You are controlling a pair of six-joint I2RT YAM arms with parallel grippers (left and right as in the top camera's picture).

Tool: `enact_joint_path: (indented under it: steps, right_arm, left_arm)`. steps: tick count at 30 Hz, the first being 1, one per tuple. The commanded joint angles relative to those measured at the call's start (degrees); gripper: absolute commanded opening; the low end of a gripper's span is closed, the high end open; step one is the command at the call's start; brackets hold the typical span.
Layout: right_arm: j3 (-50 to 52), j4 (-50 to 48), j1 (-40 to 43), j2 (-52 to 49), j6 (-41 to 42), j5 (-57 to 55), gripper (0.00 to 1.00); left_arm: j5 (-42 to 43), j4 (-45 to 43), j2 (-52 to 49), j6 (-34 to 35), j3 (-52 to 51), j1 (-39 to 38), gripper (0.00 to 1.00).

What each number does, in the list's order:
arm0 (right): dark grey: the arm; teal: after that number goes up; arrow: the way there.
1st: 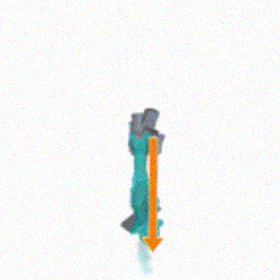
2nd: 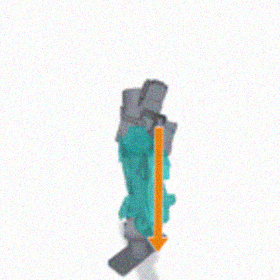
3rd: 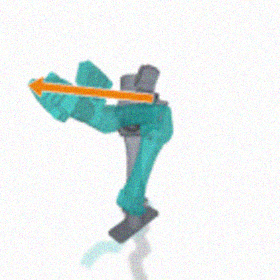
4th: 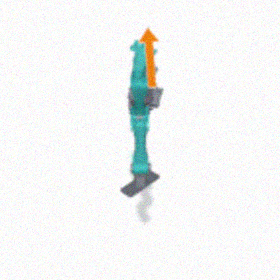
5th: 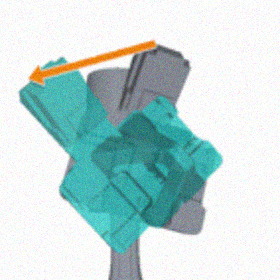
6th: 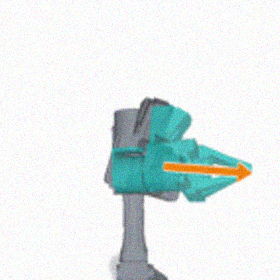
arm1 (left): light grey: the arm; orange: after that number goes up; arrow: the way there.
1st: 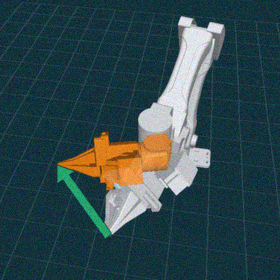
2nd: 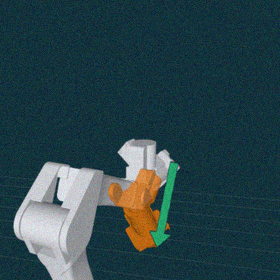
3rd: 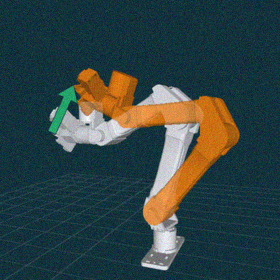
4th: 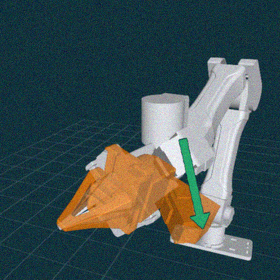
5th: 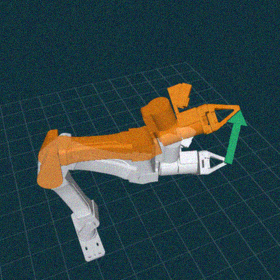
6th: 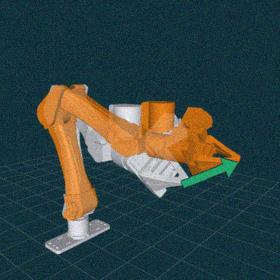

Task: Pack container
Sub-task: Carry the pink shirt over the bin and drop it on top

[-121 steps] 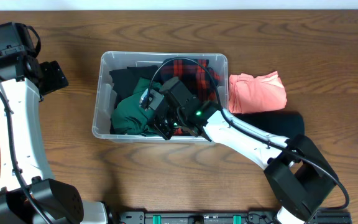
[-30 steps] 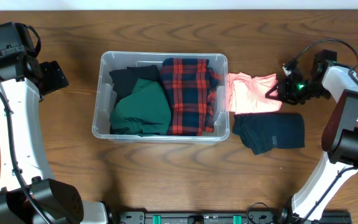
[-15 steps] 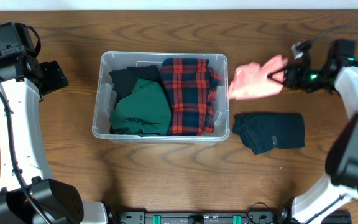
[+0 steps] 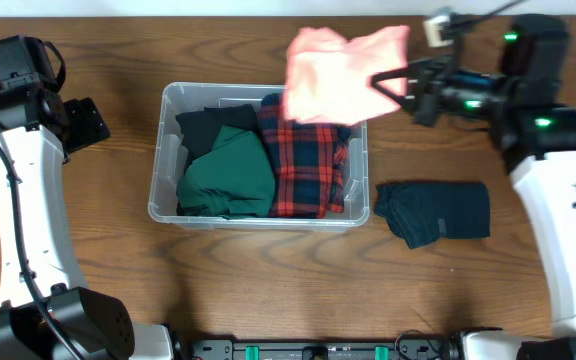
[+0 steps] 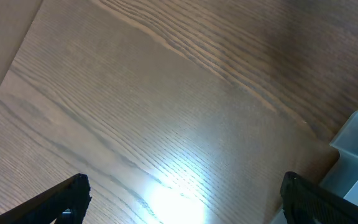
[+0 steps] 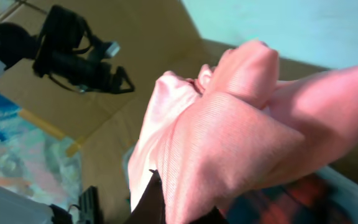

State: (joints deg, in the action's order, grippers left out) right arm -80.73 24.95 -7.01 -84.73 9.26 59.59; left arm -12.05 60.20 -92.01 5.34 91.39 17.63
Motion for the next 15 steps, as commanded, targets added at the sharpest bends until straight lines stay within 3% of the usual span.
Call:
enact_joint_path:
  steps: [1,8,15]
  right_arm:
    - [-0.42,-1.68,-6.47,-1.90,5.99,-9.33,0.01]
    - [-0.02,-2.32,-16.09,-11.02,7.43,-28.89,0.01]
    - [-0.02,1.95,-17.68,-21.22,7.43,-40.44,0.01]
  left_arm:
    - [-0.61,0.20,0.70,-0.11,0.72,0.20,0.98]
    - [-0.61,0.20,0.70,-0.11,0.72,0.20,0.98]
    - [-0.61,0.20,0.70,-0.11,0.72,0.20,0.98]
